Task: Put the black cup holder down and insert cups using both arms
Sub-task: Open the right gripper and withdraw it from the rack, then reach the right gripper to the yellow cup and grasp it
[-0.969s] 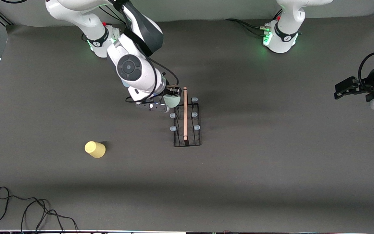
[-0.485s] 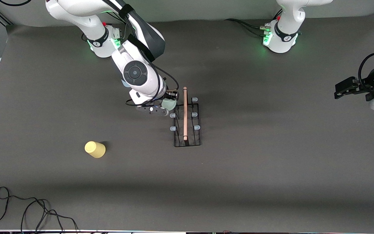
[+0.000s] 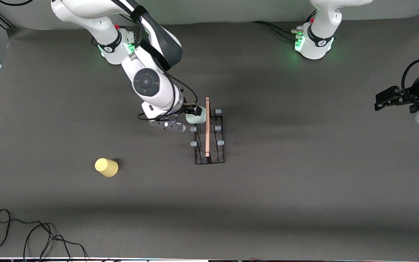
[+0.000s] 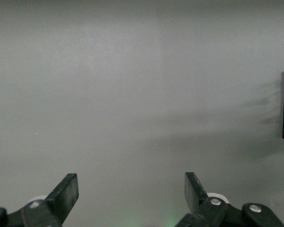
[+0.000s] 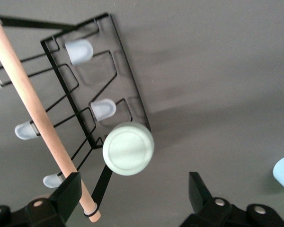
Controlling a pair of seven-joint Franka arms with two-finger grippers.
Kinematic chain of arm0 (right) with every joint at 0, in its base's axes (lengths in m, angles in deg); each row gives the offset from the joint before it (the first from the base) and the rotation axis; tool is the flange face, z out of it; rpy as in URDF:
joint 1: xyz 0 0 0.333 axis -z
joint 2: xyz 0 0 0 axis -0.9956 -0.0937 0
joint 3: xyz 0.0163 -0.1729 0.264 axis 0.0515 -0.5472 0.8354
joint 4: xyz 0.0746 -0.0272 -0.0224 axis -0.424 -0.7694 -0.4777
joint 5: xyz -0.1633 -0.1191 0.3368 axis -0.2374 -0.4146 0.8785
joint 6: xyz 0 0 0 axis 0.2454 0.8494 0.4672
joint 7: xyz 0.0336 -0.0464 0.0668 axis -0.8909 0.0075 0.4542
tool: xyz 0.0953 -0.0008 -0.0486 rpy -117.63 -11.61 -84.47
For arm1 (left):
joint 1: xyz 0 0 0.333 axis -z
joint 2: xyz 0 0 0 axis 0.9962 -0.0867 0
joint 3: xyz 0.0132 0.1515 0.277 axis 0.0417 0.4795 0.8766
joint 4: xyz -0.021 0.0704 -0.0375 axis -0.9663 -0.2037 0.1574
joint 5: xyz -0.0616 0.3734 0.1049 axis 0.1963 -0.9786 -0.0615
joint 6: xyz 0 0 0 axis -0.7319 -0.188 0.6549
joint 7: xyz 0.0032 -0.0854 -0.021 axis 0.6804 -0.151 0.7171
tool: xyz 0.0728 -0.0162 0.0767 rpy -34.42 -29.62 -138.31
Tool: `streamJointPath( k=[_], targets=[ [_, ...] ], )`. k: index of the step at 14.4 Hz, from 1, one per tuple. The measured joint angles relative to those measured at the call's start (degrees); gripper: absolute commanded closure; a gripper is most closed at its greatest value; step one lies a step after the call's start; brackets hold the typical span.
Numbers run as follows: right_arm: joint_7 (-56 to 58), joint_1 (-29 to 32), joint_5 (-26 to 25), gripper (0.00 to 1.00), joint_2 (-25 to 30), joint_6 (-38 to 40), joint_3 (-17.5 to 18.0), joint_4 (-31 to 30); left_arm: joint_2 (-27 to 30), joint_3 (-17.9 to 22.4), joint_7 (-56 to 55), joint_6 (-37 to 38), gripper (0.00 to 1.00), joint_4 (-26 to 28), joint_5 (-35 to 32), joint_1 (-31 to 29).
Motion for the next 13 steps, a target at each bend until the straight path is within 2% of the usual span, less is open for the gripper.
streamJointPath(
  k=[2,3,6,8,10,13],
  targets=[
    [6.2,2.3,0.0,0.00,2.9,4.3,-1.9,-0.1,0.0,0.0,0.0,0.0,0.00,0.0,0.0,0.0],
    [11.6,3.1,-0.1,0.00,4.7,6.1,-4.4,-0.8,0.0,0.0,0.0,0.0,0.00,0.0,0.0,0.0],
    [30.0,4.8,-1.6,0.00,10.0,6.0,-14.6,-6.7,0.0,0.0,0.0,0.0,0.00,0.0,0.0,0.0],
    [38.9,5.5,-5.2,0.00,11.2,0.3,-20.5,-11.9,0.0,0.0,0.0,0.0,0.00,0.0,-0.1,0.0],
    [45.7,8.0,-6.4,0.00,10.9,-6.2,-22.7,-16.1,0.0,0.0,0.0,0.0,0.00,0.0,-0.1,0.0],
    [54.4,12.7,-6.6,0.00,8.8,-11.7,-22.9,-18.4,0.0,0.0,0.0,0.0,0.00,0.0,-0.1,0.0]
  ],
)
